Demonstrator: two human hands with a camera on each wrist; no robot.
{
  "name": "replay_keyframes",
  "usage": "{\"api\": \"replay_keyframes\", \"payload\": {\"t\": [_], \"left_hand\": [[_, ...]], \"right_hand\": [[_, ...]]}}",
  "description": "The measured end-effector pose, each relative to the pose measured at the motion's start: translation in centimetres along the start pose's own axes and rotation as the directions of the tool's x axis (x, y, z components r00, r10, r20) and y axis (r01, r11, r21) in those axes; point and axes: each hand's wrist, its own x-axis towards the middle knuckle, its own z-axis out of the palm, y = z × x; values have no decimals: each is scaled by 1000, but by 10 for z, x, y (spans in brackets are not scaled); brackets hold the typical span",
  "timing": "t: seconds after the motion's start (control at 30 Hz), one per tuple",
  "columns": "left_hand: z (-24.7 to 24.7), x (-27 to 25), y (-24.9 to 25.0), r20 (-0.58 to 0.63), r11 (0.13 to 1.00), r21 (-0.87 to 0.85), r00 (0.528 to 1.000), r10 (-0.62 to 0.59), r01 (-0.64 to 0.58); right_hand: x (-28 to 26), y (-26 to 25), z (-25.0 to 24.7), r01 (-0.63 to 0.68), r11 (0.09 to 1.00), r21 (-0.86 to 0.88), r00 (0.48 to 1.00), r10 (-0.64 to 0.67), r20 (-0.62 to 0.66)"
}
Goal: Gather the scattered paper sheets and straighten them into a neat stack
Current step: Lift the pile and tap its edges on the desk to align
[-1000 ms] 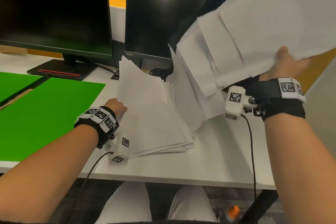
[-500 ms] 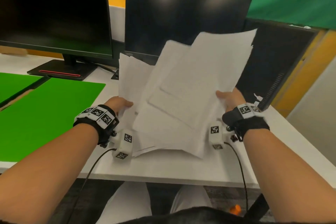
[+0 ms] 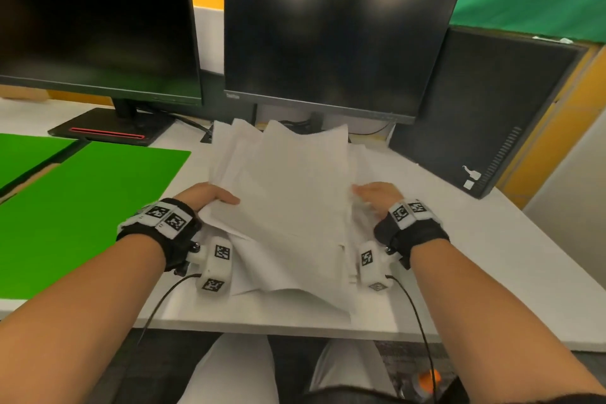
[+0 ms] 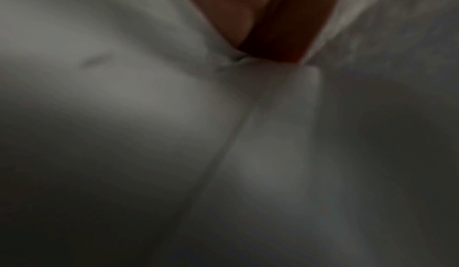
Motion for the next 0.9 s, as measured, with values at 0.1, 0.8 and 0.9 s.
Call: {"api": "replay_keyframes", "payload": {"t": [0.1,0.8,0.9], "left_hand": [[-19,0,-5,-56,999,-26,998,-29,28],[2,-13,13,89,990,-5,986,142,-142],[-2,-15,23,84,960,-160,966,243,-228]], "right_hand": [[-12,24,-46,-172,904,-391,966,78,-245],[-14,30,-32,-204,884,-421,977,155,-148],[-16,33,-36,-208,914,-350,978,188,-91]]}}
